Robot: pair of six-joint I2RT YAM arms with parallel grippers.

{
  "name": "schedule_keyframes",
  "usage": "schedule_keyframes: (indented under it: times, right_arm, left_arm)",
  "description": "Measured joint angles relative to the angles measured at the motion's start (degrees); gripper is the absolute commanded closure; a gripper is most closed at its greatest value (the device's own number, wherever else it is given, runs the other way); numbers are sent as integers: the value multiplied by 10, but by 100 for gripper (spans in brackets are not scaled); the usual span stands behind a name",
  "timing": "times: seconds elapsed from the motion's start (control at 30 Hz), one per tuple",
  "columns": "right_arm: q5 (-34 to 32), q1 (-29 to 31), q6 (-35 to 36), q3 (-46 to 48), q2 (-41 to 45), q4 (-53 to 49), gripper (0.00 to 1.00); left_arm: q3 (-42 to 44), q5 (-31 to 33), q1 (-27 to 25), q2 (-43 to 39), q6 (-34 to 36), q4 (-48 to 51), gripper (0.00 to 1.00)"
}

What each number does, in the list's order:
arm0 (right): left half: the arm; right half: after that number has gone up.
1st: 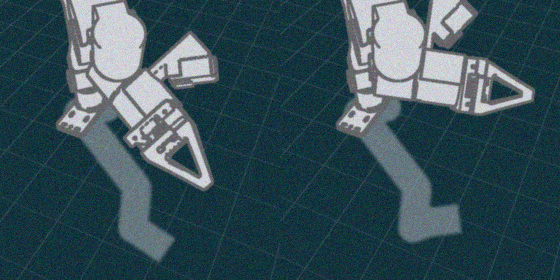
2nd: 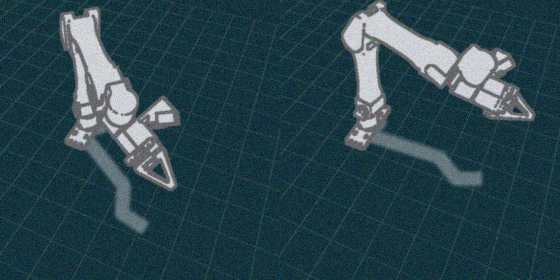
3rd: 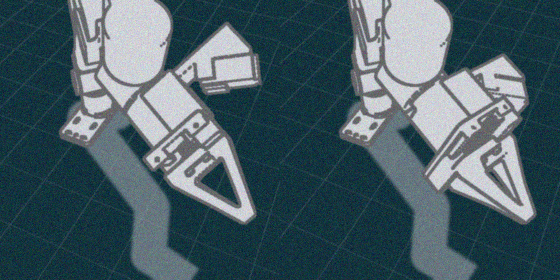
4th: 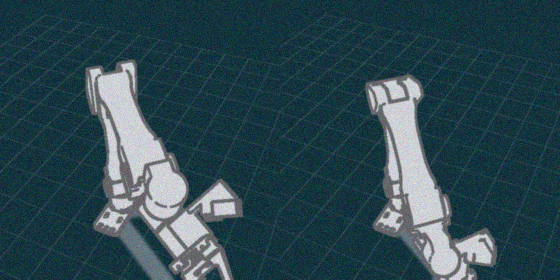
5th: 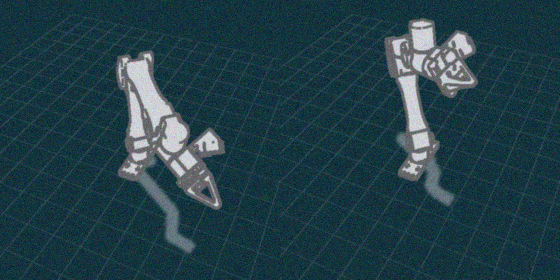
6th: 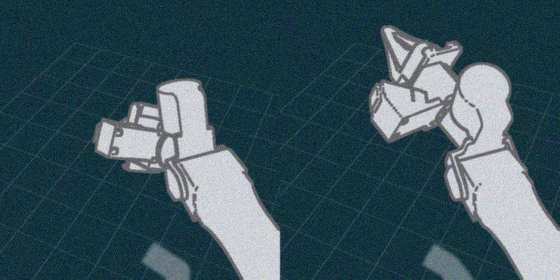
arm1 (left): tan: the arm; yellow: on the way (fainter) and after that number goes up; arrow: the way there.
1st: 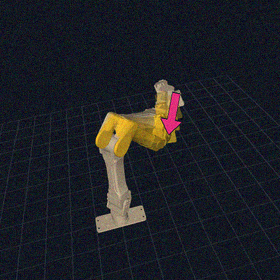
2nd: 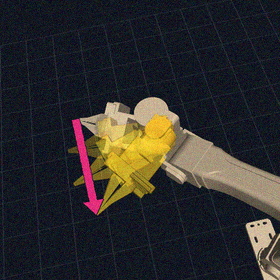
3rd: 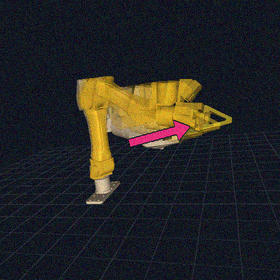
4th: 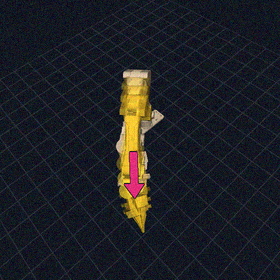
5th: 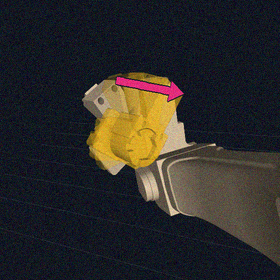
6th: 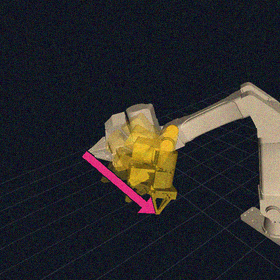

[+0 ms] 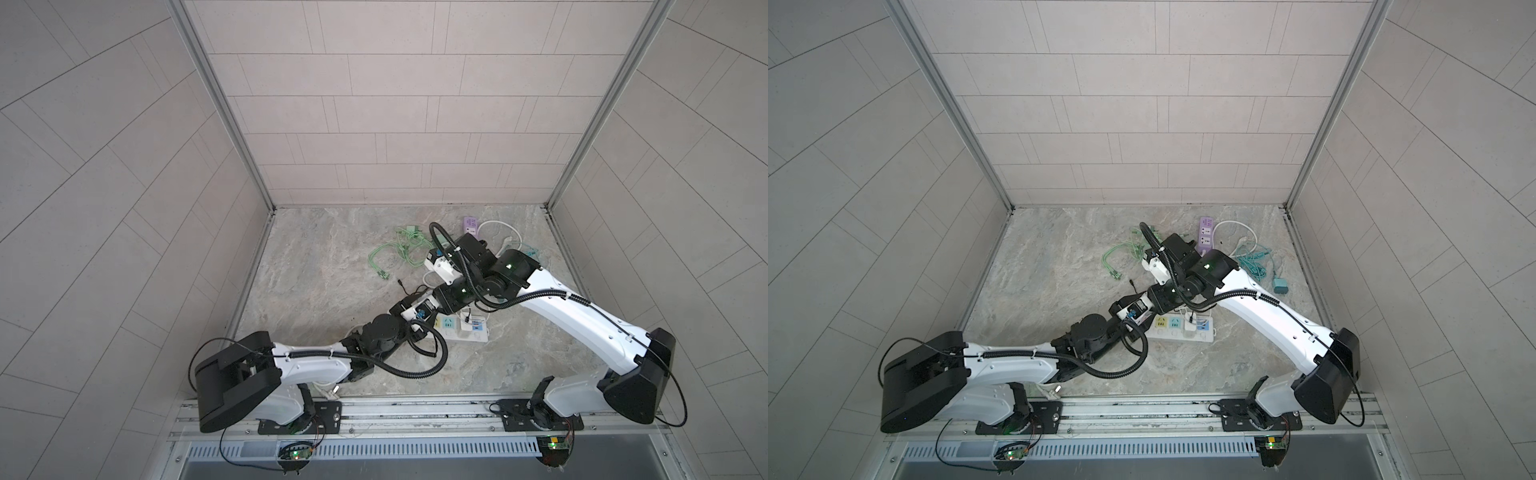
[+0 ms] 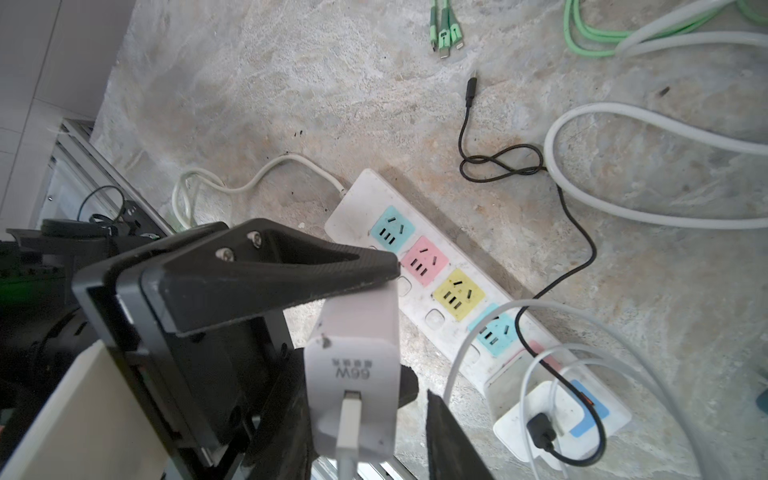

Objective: Insert the plug

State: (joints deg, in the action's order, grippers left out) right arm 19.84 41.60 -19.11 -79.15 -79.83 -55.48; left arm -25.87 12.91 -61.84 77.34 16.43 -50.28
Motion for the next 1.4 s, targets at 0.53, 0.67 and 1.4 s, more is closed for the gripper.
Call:
schedule_keyframes:
  times: [0.53,0.67,1.4]
  right_arm:
    - [1,0,-7,61,26,86,56]
    - [7,0,-12,62,26,95,58]
    - [5,3,-20,64,20,107,92]
  left_arm:
    - [-1,13,-1,-7,-51,37,67]
    - [-3,16,-1,-9,-54,37,67]
    - [-3,20,-5,-21,-59,43,29]
